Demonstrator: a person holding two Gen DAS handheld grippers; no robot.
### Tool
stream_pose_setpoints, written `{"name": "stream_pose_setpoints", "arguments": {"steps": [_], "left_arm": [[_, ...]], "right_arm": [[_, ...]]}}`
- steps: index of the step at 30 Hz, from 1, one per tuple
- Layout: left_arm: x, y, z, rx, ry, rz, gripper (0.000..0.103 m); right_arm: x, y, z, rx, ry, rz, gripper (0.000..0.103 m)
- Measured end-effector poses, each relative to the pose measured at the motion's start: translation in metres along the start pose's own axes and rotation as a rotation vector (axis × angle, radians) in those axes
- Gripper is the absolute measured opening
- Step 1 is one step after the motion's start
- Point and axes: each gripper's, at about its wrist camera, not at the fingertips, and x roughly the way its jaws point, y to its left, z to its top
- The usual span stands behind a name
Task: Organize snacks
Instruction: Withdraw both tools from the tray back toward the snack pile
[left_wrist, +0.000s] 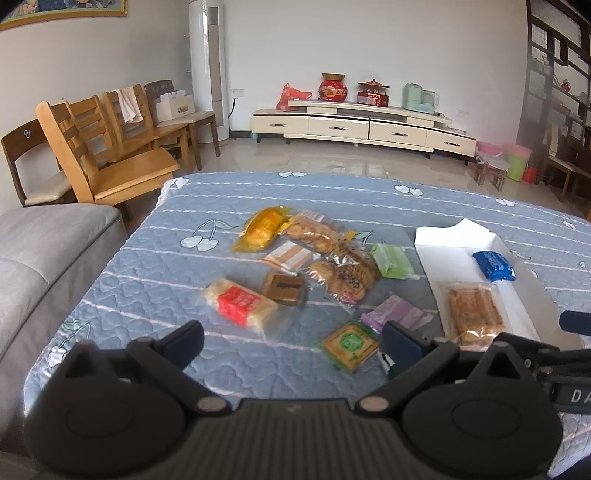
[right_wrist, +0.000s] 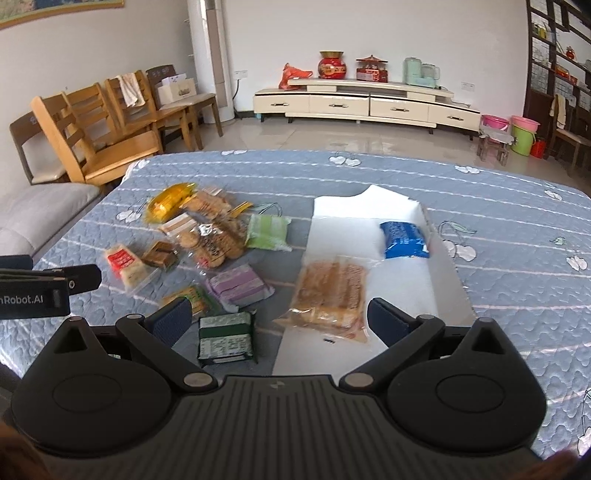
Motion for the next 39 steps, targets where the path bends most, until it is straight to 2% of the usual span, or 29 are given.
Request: {"name": "stream_pose_setpoints", "arguments": {"steps": [19, 29, 34, 39], "left_arm": [[0.009, 0.026, -0.012, -0.034, 0.020, -0.002, 0.101], [0.021, 0.049, -0.032, -0.043, 0.043, 0.008, 0.102], [0.036, 0.067, -0.037, -0.094, 0.076, 0.027, 0.102], [0.058, 0.081, -0.025, -0.171, 0.093, 0.027, 0.102]], "right_arm": [[0.020, 0.021, -0.008, -0.042, 0.054, 0.039, 0.103], [0.035, 0.028, -0.017, -0.053, 0.084, 0.062, 0.103], [0.043, 0.029, -0.023, -0.048, 0.102, 0.071, 0.103], [0.048, 0.028, -0.026, -0.044, 0.111, 0.082, 0.103]]}}
